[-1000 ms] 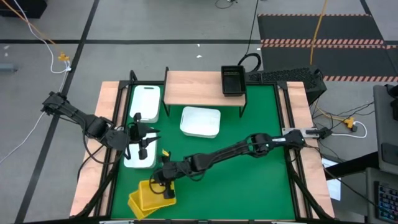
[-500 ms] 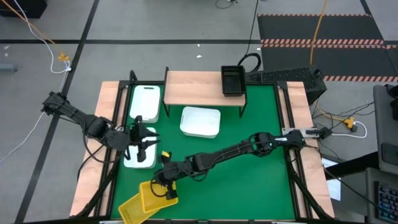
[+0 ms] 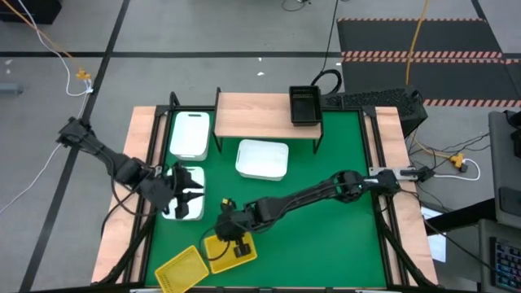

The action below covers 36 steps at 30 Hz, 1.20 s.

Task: Stack baskets on shelf by color
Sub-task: Stack the left yellow bin on the other yellow bins

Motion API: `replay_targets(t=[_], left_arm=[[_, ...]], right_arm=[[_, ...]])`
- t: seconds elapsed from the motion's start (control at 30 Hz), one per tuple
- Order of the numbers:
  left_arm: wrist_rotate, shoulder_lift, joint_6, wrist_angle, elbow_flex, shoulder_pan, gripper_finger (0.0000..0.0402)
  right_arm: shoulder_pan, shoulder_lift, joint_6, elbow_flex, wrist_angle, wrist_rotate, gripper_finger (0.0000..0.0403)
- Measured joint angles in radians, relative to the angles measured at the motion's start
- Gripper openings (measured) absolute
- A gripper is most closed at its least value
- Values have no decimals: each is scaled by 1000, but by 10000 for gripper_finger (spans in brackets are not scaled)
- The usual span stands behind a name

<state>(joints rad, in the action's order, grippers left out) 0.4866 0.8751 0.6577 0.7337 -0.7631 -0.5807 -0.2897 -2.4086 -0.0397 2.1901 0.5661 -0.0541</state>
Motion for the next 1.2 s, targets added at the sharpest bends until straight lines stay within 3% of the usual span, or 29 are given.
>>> replay_targets(t=[0.23, 0.47, 0.7, 0.8, 0.9, 1.0, 1.07, 1.2], left_arm=[[0, 47, 49, -55, 0, -36, 118], [-3, 96, 76, -130, 0, -75, 118], [-17, 97, 97, -130, -1, -72, 118], [-144, 98, 153, -98, -13, -73, 118], [-207, 100, 213, -18, -46, -80, 118], [-200, 101, 240, 87, -91, -82, 118], [-194, 100, 224, 112, -117, -83, 118], [-149, 94, 211, 167, -166, -96, 118]], right_arm=[[12, 67, 67, -249, -127, -20, 0], [29, 203, 35, -392, -495, -76, 0], [14, 165, -33, -340, -669, -113, 0], [6, 122, -34, -305, -718, -139, 0], [4, 50, -59, -160, -757, -177, 0], [4, -55, -63, 53, -731, -272, 0], [0, -120, -82, 170, -690, -279, 0], [-7, -133, -126, 93, -852, -284, 0]])
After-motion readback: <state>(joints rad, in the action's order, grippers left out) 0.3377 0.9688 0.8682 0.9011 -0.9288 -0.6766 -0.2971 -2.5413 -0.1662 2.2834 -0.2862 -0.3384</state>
